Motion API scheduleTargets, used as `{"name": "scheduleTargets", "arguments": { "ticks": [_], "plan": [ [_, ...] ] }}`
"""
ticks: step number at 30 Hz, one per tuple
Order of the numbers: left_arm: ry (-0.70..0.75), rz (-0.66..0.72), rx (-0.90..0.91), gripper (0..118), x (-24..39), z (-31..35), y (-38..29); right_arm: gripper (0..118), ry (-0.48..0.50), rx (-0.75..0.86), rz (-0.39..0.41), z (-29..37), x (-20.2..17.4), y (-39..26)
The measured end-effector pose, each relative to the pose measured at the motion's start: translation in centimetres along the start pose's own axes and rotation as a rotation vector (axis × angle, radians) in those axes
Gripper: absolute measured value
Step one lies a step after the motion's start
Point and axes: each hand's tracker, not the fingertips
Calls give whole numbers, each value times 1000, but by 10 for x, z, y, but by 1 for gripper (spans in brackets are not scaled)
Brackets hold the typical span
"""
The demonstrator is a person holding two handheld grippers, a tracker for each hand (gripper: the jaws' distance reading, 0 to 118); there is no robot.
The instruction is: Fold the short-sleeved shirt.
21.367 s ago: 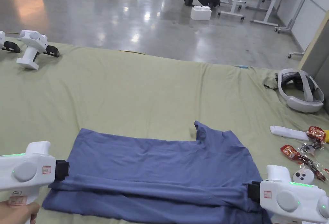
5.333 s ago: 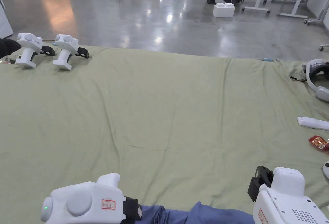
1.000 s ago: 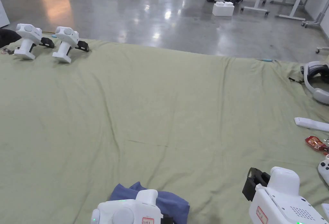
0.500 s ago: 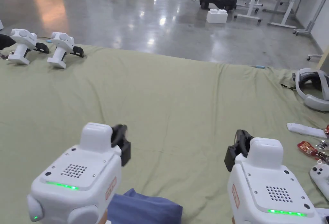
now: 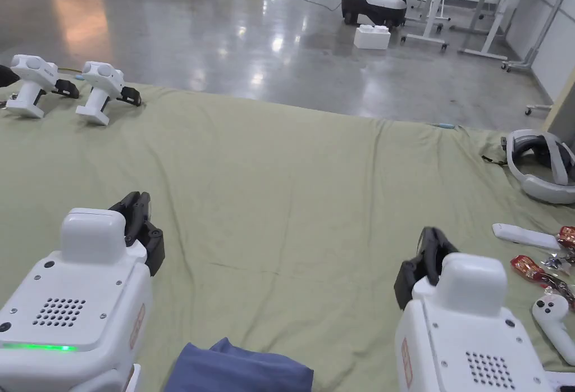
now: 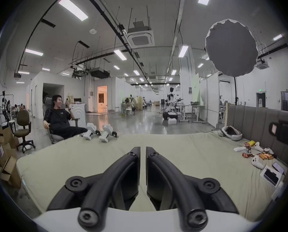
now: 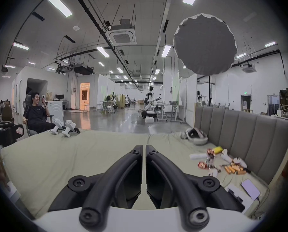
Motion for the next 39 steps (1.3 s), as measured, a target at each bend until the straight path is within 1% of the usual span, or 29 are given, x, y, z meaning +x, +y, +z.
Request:
{"name": "scheduleTargets", "arguments": {
  "ticks": [2,3,6,7,9,10,14,16,17,18,19,20,22,23,24,25,26,28,32,33,36,38,39],
  "plan": [
    [-17,22,-16,10,-9,3,-5,5,47,-85,-39,13,-6,-19],
    [-15,22,-23,10,-11,5,-8,5,85,-139,-30,19,-13,-31],
    [-3,1,-42,10,-21,9,-16,5,142,-215,55,34,-39,-69],
    [-2,1,-49,10,-25,11,-19,5,166,-254,57,37,-47,-79],
    [-5,11,-70,10,-33,16,-22,5,225,-322,20,41,-61,-99],
    [-5,14,-83,10,-37,19,-24,5,243,-358,35,40,-68,-108],
    [-78,55,-193,10,-53,23,-34,5,287,-463,73,34,-84,-143],
    [-135,98,-268,10,-60,24,-42,5,300,-537,69,29,-88,-161],
    [-145,106,-292,10,-62,26,-47,5,309,-572,57,26,-89,-169],
    [-161,108,-328,10,-63,27,-53,5,306,-605,64,24,-89,-178],
    [-174,111,-361,10,-65,27,-59,5,296,-623,80,23,-90,-185],
    [-193,123,-408,10,-66,26,-66,5,292,-629,76,24,-90,-187],
    [-286,213,-527,11,-70,20,-81,5,298,-614,75,27,-87,-186],
    [-340,251,-599,17,-73,14,-88,5,305,-610,82,26,-87,-184],
    [-392,293,-661,28,-75,7,-98,5,309,-613,89,25,-86,-187],
    [-432,316,-722,49,-77,1,-108,5,310,-614,88,25,-86,-188],
    [-474,334,-769,74,-78,-5,-118,5,310,-615,84,25,-85,-189],
    [-538,379,-811,76,-82,-15,-138,5,312,-611,81,26,-85,-190],
    [-535,540,-924,76,-90,-37,-175,5,315,-612,91,26,-85,-189],
    [-563,598,-948,76,-91,-41,-182,5,316,-612,89,26,-85,-189],
    [-723,778,-1016,76,-88,-53,-203,5,317,-612,90,26,-84,-189],
    [-774,861,-1070,76,-78,-57,-214,5,319,-611,90,26,-84,-189],
    [-768,899,-1086,73,-72,-63,-219,5,319,-611,88,26,-84,-189]
  ]
}}
